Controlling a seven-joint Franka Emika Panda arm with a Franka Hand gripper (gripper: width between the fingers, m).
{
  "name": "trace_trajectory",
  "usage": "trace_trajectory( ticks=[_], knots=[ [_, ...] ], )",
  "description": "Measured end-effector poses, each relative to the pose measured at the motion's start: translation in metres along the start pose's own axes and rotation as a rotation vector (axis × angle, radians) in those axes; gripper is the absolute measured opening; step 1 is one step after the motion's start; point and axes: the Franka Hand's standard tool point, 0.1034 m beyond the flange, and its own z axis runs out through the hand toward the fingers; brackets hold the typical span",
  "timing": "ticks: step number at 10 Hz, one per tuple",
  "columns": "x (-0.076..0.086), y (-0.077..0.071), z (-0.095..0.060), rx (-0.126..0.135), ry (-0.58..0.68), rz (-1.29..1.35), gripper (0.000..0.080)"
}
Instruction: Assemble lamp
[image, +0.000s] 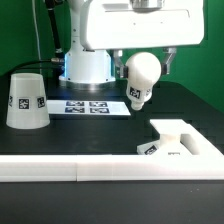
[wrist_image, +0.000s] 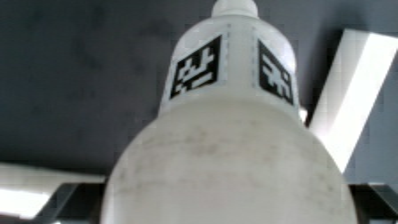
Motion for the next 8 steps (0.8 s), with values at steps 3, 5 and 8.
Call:
trace_trajectory(
  ticks=[3,5,8],
  knots=[
    [0.021,-0.004,-0.021,-0.031,0.172,-0.016,0.0578],
    [0.023,-0.006,-0.021,-0.03,0.173,-0.018,0.0578],
    [0.026,-0.007,-0.022,-0.036,0.188,-0.038,0.0579]
  ],
)
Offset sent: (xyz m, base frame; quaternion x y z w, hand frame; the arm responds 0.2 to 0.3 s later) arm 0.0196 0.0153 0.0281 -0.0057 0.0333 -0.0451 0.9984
